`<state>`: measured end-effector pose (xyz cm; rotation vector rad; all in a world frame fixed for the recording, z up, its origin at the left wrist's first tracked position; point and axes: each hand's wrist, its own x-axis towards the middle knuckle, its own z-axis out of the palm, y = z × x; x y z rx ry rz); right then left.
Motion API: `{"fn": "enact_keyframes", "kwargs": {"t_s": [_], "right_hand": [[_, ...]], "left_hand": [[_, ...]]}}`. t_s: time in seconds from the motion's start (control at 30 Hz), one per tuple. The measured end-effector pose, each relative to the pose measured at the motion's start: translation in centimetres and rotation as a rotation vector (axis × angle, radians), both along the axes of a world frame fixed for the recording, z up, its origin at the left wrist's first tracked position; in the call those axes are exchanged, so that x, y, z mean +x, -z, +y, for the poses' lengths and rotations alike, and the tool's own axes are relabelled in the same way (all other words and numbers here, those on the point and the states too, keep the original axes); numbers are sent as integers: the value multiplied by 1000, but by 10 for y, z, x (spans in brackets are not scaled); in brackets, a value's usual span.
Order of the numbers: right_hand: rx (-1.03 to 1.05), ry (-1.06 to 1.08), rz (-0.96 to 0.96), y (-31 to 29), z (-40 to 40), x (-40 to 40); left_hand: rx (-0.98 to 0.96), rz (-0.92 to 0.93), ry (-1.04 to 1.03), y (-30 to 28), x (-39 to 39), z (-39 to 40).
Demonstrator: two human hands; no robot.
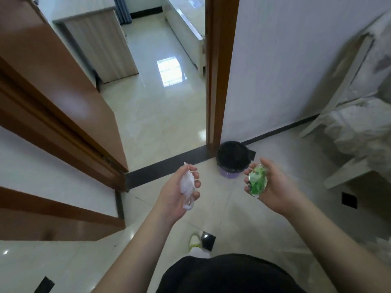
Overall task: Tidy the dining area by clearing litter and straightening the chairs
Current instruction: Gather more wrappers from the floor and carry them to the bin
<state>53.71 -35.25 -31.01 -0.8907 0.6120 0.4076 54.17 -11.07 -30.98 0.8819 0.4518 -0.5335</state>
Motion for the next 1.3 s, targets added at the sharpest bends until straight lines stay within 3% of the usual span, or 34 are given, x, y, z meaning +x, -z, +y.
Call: {"fn": "enact_keyframes", "kwargs": {"t_s": [0.2,0.5,0.8,0.93,1.03,1.2,1.3], "right_hand": [[-3,115,8,-9,11,56],[88,276,20,1,-47,118],[199,308,21,12,-130,207],[222,243,47,28,-157,251],[283,245,39,43,-163,278],[337,270,47,72,-151,313],[365,365,122,111,-142,331]], "left_hand": [[3,-23,162,1,96,-7],[18,0,378,14,197,-90],[-56,159,405,29,290,-194],[24,233,410,40,323,-222],[197,171,322,53,337,-228],[30,309,330,101,375,-216],[93,311,406,135,398,-215]]}}
